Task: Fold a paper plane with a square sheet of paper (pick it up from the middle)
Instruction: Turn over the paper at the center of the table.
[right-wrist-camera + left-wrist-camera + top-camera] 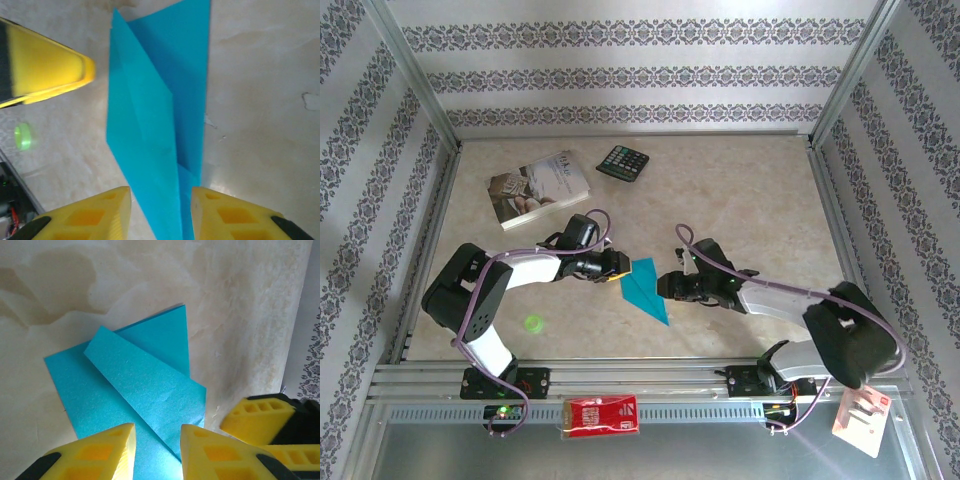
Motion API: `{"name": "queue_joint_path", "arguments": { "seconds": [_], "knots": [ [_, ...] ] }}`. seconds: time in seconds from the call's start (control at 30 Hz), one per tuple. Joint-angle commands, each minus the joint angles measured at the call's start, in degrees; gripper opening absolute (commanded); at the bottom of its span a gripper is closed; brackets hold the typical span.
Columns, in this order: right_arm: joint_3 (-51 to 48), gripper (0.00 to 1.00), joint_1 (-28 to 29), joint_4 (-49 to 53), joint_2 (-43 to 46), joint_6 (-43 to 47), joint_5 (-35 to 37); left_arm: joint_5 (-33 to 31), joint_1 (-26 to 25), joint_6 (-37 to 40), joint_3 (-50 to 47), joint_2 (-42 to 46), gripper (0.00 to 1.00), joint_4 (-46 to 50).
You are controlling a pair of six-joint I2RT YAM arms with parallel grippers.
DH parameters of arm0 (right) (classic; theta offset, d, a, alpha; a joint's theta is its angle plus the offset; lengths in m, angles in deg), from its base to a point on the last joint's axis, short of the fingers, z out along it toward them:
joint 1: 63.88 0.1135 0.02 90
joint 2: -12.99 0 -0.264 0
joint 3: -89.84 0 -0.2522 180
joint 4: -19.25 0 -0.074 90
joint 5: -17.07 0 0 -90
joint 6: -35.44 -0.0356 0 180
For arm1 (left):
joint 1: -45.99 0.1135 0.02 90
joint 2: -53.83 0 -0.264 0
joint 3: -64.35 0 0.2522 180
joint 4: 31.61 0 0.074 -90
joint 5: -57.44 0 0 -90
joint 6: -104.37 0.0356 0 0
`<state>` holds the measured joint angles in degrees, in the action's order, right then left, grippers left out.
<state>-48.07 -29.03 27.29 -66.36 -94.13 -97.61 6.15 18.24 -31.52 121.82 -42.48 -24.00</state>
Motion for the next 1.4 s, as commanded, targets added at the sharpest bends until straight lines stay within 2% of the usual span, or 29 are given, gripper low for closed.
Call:
{"name": "queue_joint_path", "arguments": {
  "seconds": [0.0,0.5,0.83,1.0,1.07,1.17,1.23,1.3,1.37],
  "knots": [
    [2.5,0.39,0.0,-1.6,-3.5,2.6,-0.2,-0.6,-0.1,0.2,-0.2,1.0,0.29,-0.6],
    [3.9,0.31,1.2,-4.3,-9.0,3.2,-3.3,-0.3,0.0,0.1,-0.2,-1.0,0.29,-1.4],
    [3.9,0.16,1.2,-6.9,-11.0,2.3,-4.8,-0.7,0.7,-0.1,-0.7,-0.5,0.29,-1.3],
    [3.6,0.02,0.6,-6.9,-8.7,1.7,-5.1,-1.4,1.7,-0.4,-0.4,0.4,0.29,-0.5],
    [3.3,0.00,-0.2,-6.3,-6.9,1.6,-5.1,-1.5,2.5,-0.8,-0.3,1.5,0.29,-0.3],
    [3.4,0.00,-2.2,-2.6,-2.4,2.7,-3.9,-1.8,4.4,-1.3,-0.3,4.6,0.32,0.1],
    [4.7,0.00,-3.8,3.6,1.4,5.1,-1.3,-1.7,5.9,-1.8,-0.1,7.1,0.35,0.5],
    [7.4,0.00,-5.4,13.1,6.2,9.1,4.5,-2.2,7.7,-1.8,0.3,9.9,0.36,2.3],
    [11.6,0.00,-5.8,24.1,10.4,14.3,13.8,-3.0,9.2,-1.0,1.1,12.5,0.37,5.1]
  ]
}}
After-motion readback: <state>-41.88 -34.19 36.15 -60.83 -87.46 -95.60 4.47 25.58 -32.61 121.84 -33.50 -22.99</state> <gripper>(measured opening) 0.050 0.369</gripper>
